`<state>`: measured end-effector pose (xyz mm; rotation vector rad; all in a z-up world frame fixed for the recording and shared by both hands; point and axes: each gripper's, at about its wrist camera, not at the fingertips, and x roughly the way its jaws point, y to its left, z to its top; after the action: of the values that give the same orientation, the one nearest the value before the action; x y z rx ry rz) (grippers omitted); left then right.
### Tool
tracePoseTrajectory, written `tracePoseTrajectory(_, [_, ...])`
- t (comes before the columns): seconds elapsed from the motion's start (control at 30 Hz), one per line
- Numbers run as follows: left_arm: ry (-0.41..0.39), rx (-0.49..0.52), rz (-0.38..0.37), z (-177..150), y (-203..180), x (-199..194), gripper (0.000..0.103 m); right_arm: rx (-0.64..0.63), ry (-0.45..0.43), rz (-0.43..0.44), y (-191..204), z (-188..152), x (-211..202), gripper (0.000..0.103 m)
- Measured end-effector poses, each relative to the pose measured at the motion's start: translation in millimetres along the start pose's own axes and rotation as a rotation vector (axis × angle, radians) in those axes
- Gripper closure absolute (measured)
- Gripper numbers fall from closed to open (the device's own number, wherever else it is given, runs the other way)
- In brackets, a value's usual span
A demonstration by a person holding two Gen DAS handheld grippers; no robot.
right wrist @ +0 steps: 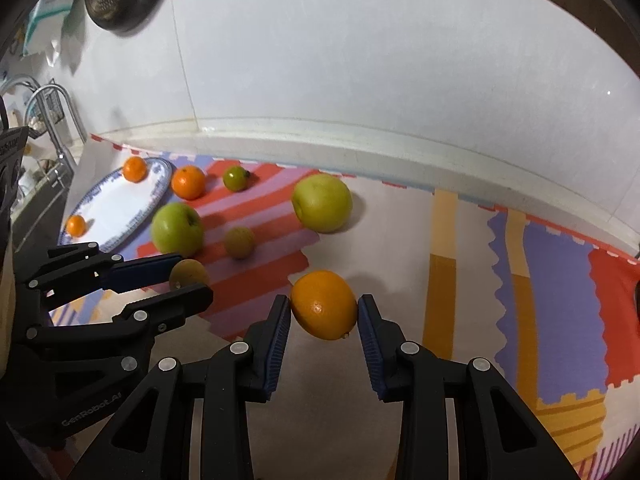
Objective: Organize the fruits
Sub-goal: 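Grasp a brown round fruit with the left gripper while the right gripper grasps an orange, then carry both fruits over the white plate and open both grippers to release them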
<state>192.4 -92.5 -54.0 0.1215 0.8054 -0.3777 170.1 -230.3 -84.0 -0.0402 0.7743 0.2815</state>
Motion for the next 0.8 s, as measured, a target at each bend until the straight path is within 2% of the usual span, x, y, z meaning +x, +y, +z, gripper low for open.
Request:
tracePoseTrajectory(0.3, [-0.055,-0.043,0.014,-2,14,-37,0.074,-0.022,-0.059,0.024,24,8,-33,0.067])
tracePoseTrajectory(0.8, [-0.146,-0.108,0.100,-18,43,-106,0.074,-0.041,-0.134,0.073,78,15,-76,0.067])
